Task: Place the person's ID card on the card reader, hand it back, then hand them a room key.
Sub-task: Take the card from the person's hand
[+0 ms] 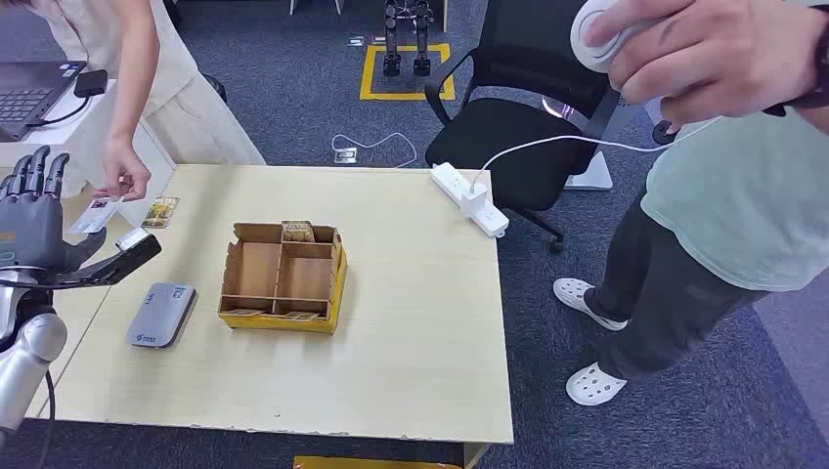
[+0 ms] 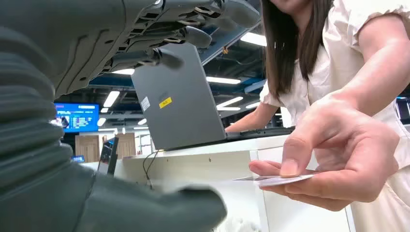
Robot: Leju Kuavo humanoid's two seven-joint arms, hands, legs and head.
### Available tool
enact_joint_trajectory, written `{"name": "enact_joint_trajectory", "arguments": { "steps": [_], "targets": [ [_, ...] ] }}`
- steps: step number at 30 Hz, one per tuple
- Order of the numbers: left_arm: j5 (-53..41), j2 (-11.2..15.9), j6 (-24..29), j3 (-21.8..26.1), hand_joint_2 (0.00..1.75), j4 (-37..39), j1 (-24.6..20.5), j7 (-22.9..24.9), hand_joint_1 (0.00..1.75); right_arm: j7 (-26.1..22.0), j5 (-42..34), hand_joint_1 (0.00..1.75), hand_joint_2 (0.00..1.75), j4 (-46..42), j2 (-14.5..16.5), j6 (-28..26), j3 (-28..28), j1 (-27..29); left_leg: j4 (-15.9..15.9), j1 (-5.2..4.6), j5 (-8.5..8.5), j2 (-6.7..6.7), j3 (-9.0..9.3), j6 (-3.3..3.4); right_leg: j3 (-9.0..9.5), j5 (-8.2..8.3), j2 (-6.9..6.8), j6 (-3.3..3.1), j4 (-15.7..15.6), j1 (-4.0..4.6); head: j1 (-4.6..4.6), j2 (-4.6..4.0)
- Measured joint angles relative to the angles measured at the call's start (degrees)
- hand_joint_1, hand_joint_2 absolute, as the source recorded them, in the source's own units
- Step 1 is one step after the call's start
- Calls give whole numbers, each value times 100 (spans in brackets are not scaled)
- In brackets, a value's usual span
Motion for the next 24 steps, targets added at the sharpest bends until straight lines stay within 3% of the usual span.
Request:
{"name": "enact_joint_trajectory", "arguments": {
  "steps": [5,9,24],
  "targets": [
    [19,0,-33,0,175,0,4,0,151,58,-184,0,0,-131,9,72,147,67,0,0,0,0,0,0,0,0,0,0,0,0,-1,0],
    [21,0,-33,0,175,0,7,0,175,87,-287,0,0,-232,15,90,263,115,0,0,0,0,0,0,0,0,0,0,0,0,-1,0],
    [198,1,24,0,175,2,40,-273,175,291,-980,0,0,-607,16,228,837,316,0,0,0,0,-1,0,0,0,0,0,0,0,0,0]
  ]
}}
